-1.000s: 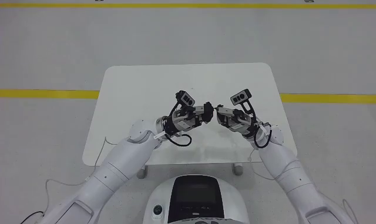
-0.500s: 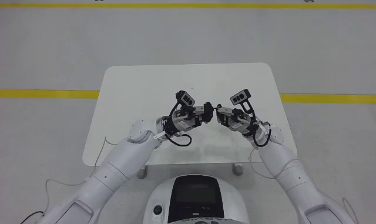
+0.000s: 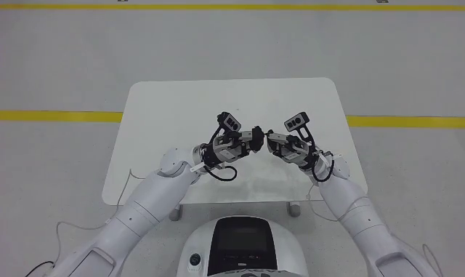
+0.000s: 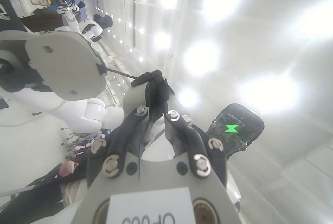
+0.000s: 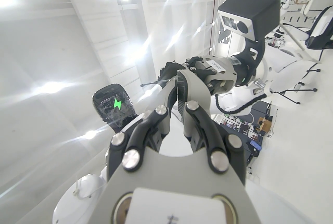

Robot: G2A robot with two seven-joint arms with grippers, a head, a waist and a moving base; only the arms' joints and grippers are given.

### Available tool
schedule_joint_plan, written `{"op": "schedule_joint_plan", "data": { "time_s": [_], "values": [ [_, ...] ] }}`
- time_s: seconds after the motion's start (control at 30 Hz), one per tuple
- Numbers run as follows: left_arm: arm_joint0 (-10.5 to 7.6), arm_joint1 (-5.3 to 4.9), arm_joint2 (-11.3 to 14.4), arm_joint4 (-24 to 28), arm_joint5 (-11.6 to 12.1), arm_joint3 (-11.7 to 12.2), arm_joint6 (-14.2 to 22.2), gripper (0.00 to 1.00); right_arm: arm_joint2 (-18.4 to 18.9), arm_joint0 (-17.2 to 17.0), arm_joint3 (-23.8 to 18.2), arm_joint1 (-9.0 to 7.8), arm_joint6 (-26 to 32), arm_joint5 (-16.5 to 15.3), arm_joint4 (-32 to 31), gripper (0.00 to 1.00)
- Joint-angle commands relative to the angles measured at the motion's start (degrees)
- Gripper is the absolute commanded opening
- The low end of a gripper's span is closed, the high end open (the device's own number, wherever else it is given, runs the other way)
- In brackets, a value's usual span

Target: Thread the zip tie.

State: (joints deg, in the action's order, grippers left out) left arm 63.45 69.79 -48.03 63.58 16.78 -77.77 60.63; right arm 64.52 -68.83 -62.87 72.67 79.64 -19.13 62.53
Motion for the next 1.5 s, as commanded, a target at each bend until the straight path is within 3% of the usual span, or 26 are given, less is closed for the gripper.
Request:
{"op": "schedule_joint_plan", "data": {
  "time_s": [0.0, 1.47],
  "values": [
    [0.00, 0.00, 0.0, 0.0, 0.0, 0.0, 0.0, 0.00, 0.0, 0.0, -0.1, 0.01, 0.0, 0.1, -0.1, 0.00],
    [0.00, 0.00, 0.0, 0.0, 0.0, 0.0, 0.0, 0.00, -0.1, 0.9, 4.1, 0.93, -0.6, 1.8, -2.8, 0.00]
  ]
}}
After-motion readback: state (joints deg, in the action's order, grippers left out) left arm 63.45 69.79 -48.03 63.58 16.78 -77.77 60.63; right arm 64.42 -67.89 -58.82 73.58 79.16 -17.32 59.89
